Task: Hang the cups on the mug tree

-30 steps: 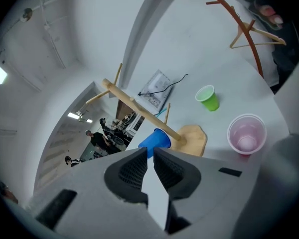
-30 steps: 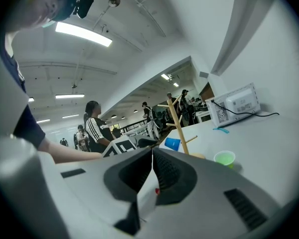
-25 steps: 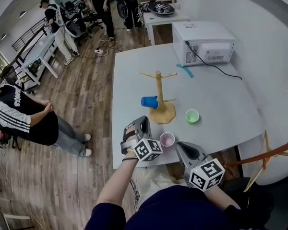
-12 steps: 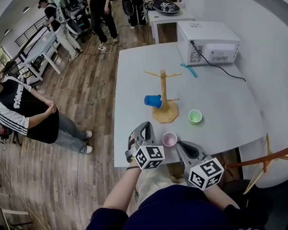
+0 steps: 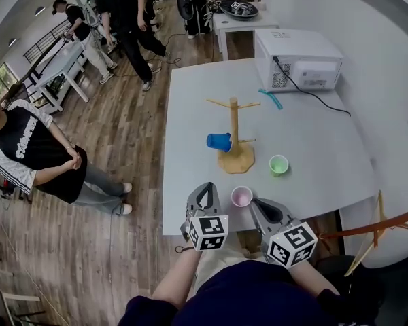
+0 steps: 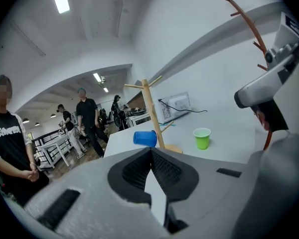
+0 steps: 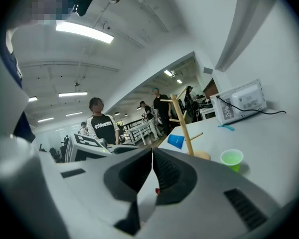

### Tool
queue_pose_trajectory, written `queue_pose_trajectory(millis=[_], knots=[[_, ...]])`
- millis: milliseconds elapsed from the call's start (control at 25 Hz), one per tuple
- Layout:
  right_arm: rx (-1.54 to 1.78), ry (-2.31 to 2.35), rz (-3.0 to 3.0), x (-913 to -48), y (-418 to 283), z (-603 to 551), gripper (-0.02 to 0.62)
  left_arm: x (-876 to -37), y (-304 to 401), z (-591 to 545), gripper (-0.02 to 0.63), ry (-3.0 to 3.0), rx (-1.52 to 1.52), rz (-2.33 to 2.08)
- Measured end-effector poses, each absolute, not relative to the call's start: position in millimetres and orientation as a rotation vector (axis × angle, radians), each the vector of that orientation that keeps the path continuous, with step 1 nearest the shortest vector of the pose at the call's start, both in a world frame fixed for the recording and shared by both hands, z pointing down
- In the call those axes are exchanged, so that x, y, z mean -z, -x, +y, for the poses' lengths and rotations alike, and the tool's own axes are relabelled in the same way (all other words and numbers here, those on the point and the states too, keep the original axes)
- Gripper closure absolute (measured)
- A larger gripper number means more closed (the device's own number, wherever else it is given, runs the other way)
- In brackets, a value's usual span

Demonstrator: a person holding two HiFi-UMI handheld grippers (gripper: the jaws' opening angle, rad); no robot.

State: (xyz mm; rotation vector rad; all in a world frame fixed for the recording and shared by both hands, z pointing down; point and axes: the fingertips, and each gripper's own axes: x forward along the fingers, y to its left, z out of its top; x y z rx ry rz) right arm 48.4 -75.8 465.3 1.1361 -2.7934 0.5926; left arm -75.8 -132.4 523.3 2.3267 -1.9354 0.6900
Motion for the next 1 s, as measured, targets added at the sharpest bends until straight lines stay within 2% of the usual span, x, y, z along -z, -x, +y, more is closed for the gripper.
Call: queue_pose_trajectory(millis=[400, 1000], knots=[[-0.592, -1.116, -2.795, -466.8, -44.5, -73.5, 0.565, -524.3, 86.6, -107.7, 0.588, -2.25, -0.485, -1.878], [-0.597, -1.125, -2.787, -471.5, -46.2, -75.8, 0.566, -522.1, 81.3, -107.2, 0.586, -2.289, -0.398, -1.861]])
